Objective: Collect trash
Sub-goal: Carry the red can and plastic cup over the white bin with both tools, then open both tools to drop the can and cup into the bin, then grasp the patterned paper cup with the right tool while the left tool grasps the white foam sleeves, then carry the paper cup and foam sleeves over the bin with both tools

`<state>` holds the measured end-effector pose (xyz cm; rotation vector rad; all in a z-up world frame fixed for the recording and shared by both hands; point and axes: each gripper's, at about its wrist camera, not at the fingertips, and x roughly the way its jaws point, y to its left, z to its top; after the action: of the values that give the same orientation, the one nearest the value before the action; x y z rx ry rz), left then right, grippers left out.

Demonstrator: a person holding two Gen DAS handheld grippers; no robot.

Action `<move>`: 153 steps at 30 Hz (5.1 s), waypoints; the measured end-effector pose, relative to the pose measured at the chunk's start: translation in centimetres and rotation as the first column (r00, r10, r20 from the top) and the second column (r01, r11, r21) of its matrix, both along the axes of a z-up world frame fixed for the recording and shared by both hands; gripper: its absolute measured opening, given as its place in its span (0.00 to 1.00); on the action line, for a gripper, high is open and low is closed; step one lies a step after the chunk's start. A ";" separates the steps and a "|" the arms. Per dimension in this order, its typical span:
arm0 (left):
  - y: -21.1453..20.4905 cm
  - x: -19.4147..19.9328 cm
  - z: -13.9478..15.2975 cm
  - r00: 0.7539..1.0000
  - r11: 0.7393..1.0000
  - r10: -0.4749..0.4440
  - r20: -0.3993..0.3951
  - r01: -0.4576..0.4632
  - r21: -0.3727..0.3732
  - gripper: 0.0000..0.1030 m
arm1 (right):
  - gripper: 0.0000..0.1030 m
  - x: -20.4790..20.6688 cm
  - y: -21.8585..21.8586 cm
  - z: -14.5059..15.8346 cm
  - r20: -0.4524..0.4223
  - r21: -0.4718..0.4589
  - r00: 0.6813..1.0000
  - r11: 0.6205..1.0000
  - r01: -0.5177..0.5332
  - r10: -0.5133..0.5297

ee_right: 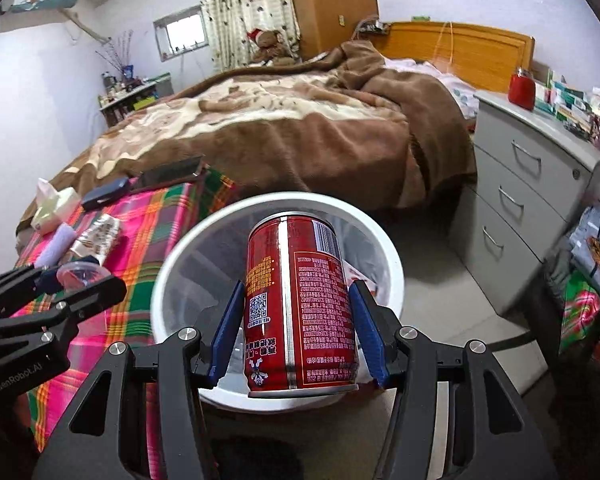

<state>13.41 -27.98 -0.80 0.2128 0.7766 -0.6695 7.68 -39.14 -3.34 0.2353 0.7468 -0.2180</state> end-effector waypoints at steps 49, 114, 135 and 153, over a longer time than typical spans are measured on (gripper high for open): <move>10.9 0.0 0.8 0.974 0.971 0.225 -0.002 -0.224 -0.080 0.60 | 0.61 0.7 5.7 0.7 0.053 -0.013 0.996 0.997 -0.072 0.072; 29.9 18.8 -6.5 0.897 0.905 0.424 -0.125 -0.424 0.036 0.60 | 0.61 17.2 19.1 -3.4 -0.103 0.105 0.955 0.958 -0.266 0.277; 28.1 20.3 -7.3 0.908 0.918 0.395 -0.137 -0.395 0.025 0.57 | 0.22 17.3 20.6 -3.1 -0.069 0.094 0.940 0.940 -0.328 0.335; 27.6 18.6 -6.9 0.908 0.918 0.395 -0.140 -0.395 0.027 0.26 | 0.17 16.5 20.7 -3.0 -0.052 0.116 0.943 0.939 -0.322 0.330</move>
<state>32.05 -0.39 -7.71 0.0014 0.9244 -0.3015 24.16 -18.47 -6.39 0.2017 0.8569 0.1305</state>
